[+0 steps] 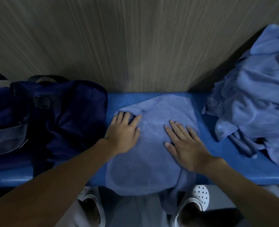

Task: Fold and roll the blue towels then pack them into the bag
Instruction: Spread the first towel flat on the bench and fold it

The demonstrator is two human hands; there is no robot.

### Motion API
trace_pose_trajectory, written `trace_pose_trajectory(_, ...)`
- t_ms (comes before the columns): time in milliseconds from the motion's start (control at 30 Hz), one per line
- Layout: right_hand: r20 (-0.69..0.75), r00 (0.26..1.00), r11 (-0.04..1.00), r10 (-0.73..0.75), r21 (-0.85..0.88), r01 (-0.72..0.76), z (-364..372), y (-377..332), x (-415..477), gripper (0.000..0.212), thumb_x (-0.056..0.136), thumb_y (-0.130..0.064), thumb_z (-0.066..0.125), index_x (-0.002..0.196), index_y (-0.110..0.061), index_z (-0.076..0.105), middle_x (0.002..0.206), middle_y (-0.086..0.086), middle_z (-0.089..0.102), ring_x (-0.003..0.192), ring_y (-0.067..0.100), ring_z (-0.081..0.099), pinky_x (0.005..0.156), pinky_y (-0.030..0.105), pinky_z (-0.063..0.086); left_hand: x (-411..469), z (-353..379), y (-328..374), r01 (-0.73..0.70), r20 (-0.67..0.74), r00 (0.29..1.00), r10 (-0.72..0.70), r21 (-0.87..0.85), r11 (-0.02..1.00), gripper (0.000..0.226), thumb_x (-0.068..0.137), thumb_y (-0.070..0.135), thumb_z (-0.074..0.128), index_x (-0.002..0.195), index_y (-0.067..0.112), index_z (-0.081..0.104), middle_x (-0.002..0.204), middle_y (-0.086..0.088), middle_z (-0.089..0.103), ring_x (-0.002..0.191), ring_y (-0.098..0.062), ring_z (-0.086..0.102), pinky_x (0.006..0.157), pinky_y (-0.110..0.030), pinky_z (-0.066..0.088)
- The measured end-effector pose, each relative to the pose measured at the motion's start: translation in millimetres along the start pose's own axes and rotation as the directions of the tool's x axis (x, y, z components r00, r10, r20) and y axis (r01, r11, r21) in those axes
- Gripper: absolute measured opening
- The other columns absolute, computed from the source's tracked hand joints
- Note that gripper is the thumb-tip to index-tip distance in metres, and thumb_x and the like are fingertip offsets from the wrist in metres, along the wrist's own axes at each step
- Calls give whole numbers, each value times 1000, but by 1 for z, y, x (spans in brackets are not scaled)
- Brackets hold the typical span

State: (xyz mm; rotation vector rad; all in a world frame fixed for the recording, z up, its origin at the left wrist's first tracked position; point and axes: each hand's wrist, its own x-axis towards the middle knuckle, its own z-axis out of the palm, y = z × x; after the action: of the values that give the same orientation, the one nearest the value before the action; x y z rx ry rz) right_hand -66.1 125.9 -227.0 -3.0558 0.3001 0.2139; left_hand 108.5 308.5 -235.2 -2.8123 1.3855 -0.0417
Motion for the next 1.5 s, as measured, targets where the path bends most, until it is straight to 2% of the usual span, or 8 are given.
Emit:
trace_pose_trajectory(200,-30,999,1000,-31,-4,31,4,19,1,79,84,-67,-24,151,-28,-5,159,-5,-9,149,14,-4,117,38,-7,45,-12,-13,293,278,922,-269,-48,955,61,103,43,17,156,21,-3,162,-16,-9,149,-33,-6,120,-44,2)
trace_pose_trajectory(367,-80,997,994,12,110,-3,-1,23,-10,75,90,-63,-15,153,-27,3,161,-6,2,149,9,0,119,36,0,-17,-16,27,29,-93,995,-41,-121,992,64,98,37,22,149,-1,32,157,-21,26,146,-39,21,118,-51,21)
trace_pose_trajectory(533,-234,870,887,435,280,-368,-15,1,-42,36,93,-29,49,123,-8,47,118,15,53,109,38,49,86,48,40,-67,-1,31,-70,81,994,76,-76,995,66,95,49,2,156,25,8,164,-3,0,151,-26,-4,122,-42,1)
trace_pose_trajectory(700,39,818,779,573,284,-559,-17,-13,-81,31,94,-37,53,105,-8,50,108,14,61,105,35,56,87,41,38,-67,5,28,-48,80,995,52,-57,997,66,92,55,0,155,34,1,163,2,-8,150,-23,-10,122,-41,-3)
trace_pose_trajectory(933,-198,840,854,505,252,-455,-7,0,-93,6,82,0,53,77,-1,56,72,24,61,68,44,61,63,44,45,-69,3,27,-42,85,995,47,-60,997,69,89,57,-3,155,35,1,163,3,-6,150,-21,-10,121,-39,-6)
trace_pose_trajectory(1167,-133,806,773,577,409,-486,6,-11,-132,27,96,-32,51,82,-10,43,92,22,63,89,42,60,64,38,35,-77,-8,37,15,58,998,-8,-111,994,71,90,55,0,156,29,7,164,1,0,151,-20,-6,122,-43,-3)
trace_pose_trajectory(1300,109,746,514,657,658,-549,23,-18,-145,25,89,-28,64,94,-6,54,83,5,62,78,30,60,60,25,37,-118,-2,42,-85,-142,987,69,-111,990,56,100,41,24,149,17,39,156,-10,34,146,-29,27,117,-51,23)
trace_pose_trajectory(1500,290,681,52,672,899,-434,44,-16,-137,8,76,-7,77,76,-7,70,69,6,65,67,15,54,57,27,43,-150,-3,27,45,-115,991,-61,-140,989,54,93,36,35,137,11,51,144,-13,47,133,-34,44,106,-50,39)
